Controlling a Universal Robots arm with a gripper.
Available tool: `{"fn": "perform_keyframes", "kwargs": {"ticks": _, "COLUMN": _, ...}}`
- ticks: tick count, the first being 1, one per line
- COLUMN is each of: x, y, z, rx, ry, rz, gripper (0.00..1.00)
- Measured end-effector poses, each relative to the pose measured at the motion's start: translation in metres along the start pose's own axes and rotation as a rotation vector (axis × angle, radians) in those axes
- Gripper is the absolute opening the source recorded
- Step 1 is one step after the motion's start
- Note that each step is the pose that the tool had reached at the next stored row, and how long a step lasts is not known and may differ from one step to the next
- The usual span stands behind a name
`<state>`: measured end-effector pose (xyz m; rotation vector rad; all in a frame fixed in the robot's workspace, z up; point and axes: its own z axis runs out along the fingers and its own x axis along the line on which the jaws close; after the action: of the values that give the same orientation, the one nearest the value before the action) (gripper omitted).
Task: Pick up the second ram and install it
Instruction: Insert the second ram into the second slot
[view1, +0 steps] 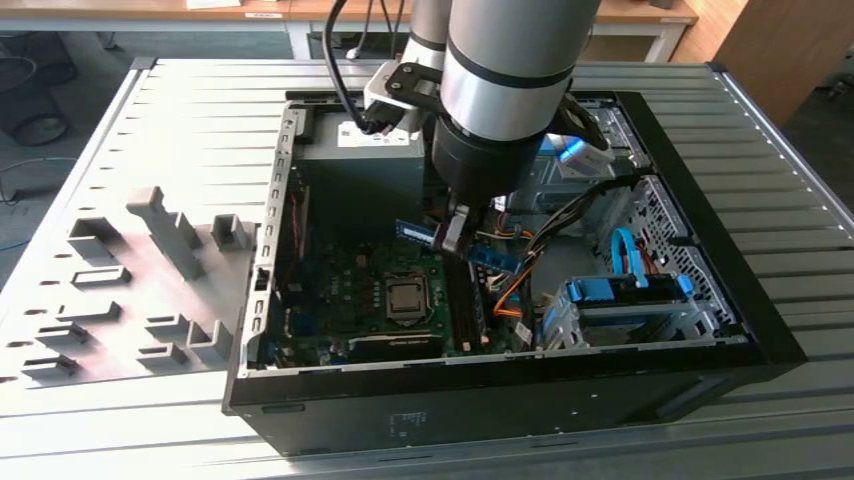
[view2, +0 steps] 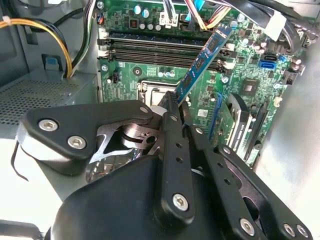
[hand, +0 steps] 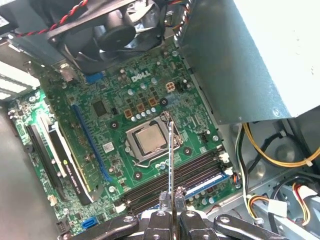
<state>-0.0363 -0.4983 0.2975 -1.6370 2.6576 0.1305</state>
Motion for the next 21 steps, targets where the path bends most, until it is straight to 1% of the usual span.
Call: {"fn": "perform_keyframes", "kwargs": {"ticks": 21, "x": 0.0, "y": -0.0001, "z": 0.0004, "rx": 0.0081, "ry": -0.0081, "rz": 0.136, "gripper": 0.14}}
